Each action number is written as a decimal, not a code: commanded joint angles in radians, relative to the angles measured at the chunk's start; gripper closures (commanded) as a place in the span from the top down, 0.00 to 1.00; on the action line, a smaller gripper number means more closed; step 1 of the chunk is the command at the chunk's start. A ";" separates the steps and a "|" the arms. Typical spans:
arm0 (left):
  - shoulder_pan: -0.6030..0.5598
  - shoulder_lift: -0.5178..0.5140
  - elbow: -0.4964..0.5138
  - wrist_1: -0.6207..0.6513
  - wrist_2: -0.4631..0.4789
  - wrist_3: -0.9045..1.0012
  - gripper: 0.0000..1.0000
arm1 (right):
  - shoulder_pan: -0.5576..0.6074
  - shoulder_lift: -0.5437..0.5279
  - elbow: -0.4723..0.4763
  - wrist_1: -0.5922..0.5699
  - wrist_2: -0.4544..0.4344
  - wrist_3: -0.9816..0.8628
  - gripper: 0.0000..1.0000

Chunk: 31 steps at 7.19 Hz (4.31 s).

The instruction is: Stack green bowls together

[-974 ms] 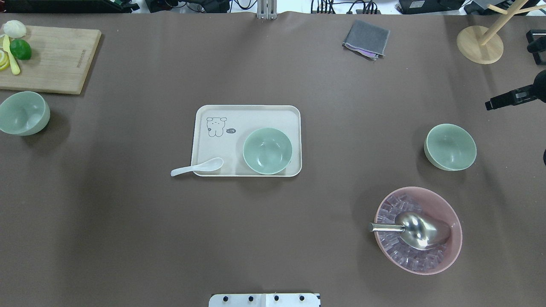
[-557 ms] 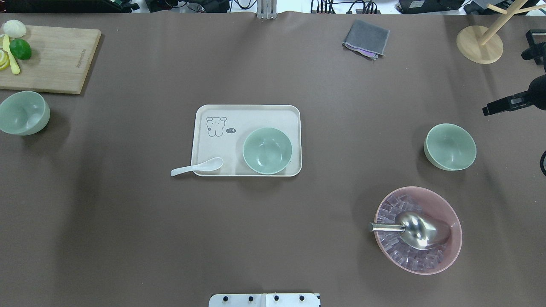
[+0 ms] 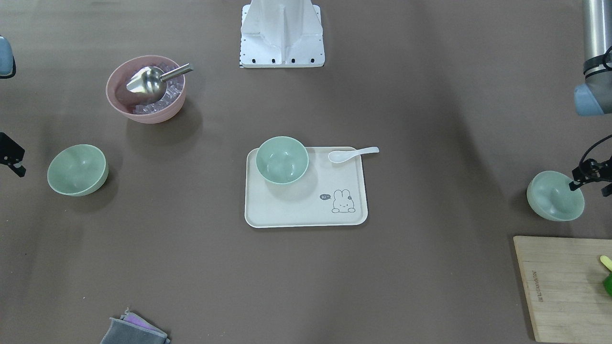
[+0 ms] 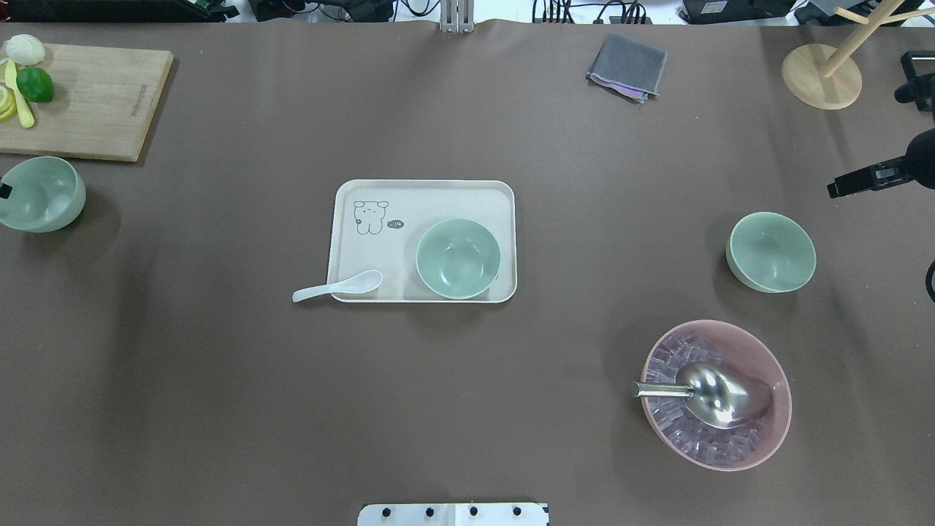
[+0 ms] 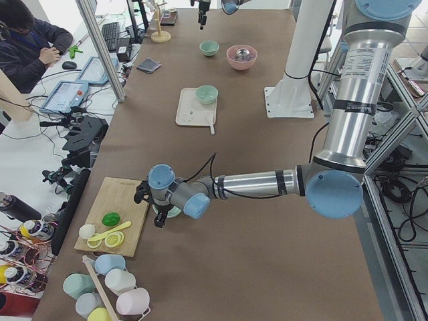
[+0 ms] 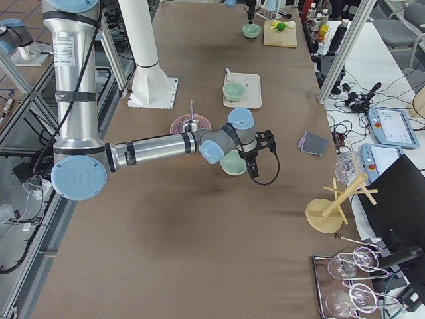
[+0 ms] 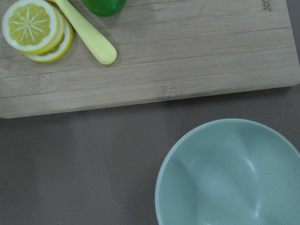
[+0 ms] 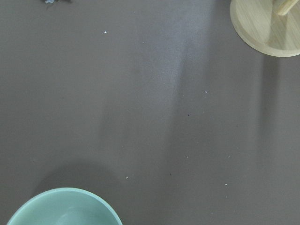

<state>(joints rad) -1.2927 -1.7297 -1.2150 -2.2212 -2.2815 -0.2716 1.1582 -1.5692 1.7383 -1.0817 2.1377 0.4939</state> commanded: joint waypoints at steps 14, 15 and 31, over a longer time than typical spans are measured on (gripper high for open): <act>0.032 -0.053 -0.048 0.005 -0.004 0.005 0.00 | 0.000 -0.003 0.004 0.000 -0.001 0.000 1.00; 0.032 -0.076 -0.088 0.012 -0.007 -0.035 0.00 | 0.000 -0.003 0.003 0.000 -0.001 0.000 1.00; 0.705 -0.633 -0.377 0.601 0.327 -1.287 0.00 | 0.003 -0.023 0.024 0.003 -0.004 0.003 1.00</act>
<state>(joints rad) -0.6049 -2.3557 -1.6030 -1.6167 -1.9715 -1.5469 1.1612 -1.5923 1.7612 -1.0777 2.1343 0.4958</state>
